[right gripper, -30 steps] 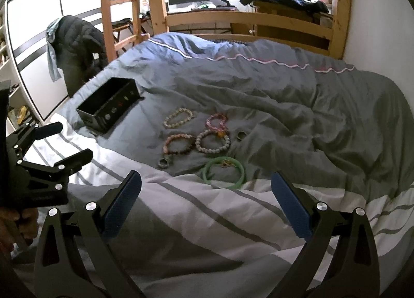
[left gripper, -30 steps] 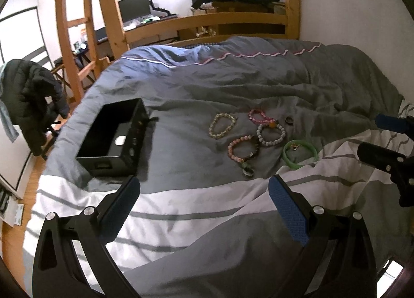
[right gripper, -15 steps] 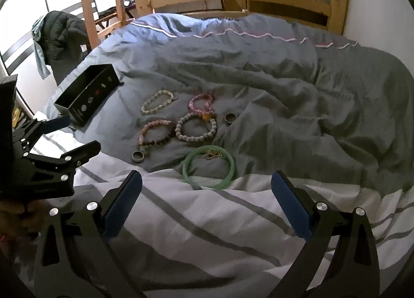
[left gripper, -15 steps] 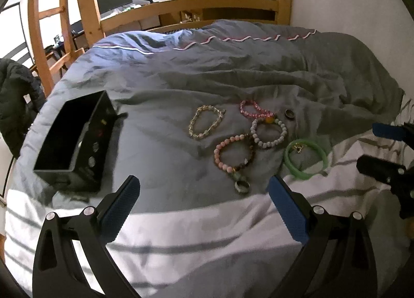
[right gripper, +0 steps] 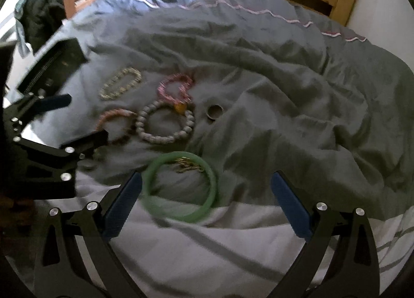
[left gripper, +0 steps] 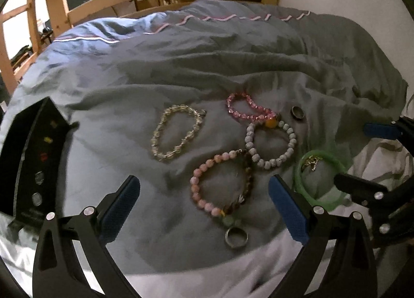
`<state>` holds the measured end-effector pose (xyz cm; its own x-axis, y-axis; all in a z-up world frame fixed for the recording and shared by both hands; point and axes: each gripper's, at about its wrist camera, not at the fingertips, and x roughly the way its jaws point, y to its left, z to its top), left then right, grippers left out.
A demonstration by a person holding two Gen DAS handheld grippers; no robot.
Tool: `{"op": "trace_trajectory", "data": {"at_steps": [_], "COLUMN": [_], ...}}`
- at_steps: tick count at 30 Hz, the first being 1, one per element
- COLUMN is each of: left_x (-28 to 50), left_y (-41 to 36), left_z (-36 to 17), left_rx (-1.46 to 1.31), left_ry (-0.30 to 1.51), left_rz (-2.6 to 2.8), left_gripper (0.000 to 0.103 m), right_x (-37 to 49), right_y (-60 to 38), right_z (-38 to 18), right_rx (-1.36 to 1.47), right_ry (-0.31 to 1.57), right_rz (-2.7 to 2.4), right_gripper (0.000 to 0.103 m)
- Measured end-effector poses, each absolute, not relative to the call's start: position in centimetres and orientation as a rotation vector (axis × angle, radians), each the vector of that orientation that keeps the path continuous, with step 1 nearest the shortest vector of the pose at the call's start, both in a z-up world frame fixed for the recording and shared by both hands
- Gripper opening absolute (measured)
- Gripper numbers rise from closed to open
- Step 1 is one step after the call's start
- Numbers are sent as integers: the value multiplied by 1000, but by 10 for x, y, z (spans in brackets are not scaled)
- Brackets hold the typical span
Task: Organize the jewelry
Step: 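Grasp the pink-and-brown bead bracelet with the left tool while the right tool grasps the green jade bangle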
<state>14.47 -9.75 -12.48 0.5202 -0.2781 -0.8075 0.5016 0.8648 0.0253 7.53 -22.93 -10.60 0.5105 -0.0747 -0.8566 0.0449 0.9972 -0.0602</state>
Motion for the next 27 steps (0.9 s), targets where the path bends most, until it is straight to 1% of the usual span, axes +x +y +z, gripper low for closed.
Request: {"op": "trace_trajectory", "data": {"at_steps": [1,2,3,4,5,6,7,9,10,12,13,14,15,16,18,19,20,21,23,27], "left_x": [147,149,150,151,152,154,155,157,158,160,160,161,161,161,160,160,160,159,159,156], "left_y": [-99,-101,-103,-104,-104,-105,-104,-103,-102,-99,-98,-97,-97,-97,-97,-97,-96,-94,-92,-90], "left_z": [-128,-130,-133,-135,-137,-141,-144,-150,-151,-151,-151,-151,-151,-151,-149,-148,-147,-145,-143,-135], "left_rx": [272,275,277,278,279,283,282,274,266,245,237,231,227,227,224,219,214,209,194,184], "left_ry": [917,921,926,929,938,955,966,989,994,997,1001,1007,1008,1007,1004,1003,1001,999,996,966], "left_rz": [-480,-484,-489,-495,-502,-506,-507,-517,-521,-526,-530,-533,-534,-534,-540,-544,-546,-547,-551,-547], "left_gripper": [98,97,96,94,87,83,82,79,79,74,73,71,66,64,48,44,38,29,19,17], "right_x": [78,80,83,85,87,88,88,89,89,90,90,90,89,90,88,88,87,86,85,81], "right_y": [-229,-230,-230,-230,-230,-230,-230,-231,-233,-239,-242,-245,-248,-248,-250,-250,-250,-250,-254,-258], "right_z": [-111,-117,-124,-129,-135,-139,-141,-142,-141,-140,-140,-140,-138,-137,-134,-132,-130,-128,-125,-117], "right_rx": [-36,-36,-36,-39,-42,-45,-49,-39,-28,-2,9,18,27,32,37,39,44,58,73,116], "right_ry": [1046,1060,1081,1100,1115,1122,1123,1118,1113,1105,1103,1100,1097,1095,1080,1072,1063,1050,1041,992], "right_rz": [-69,-67,-65,-66,-67,-68,-68,-64,-68,-90,-97,-104,-107,-106,-99,-96,-92,-89,-88,-79], "right_gripper": [98,95,90,86,81,81,80,70,67,50,47,39,33,31,23,21,16,13,11,10]}}
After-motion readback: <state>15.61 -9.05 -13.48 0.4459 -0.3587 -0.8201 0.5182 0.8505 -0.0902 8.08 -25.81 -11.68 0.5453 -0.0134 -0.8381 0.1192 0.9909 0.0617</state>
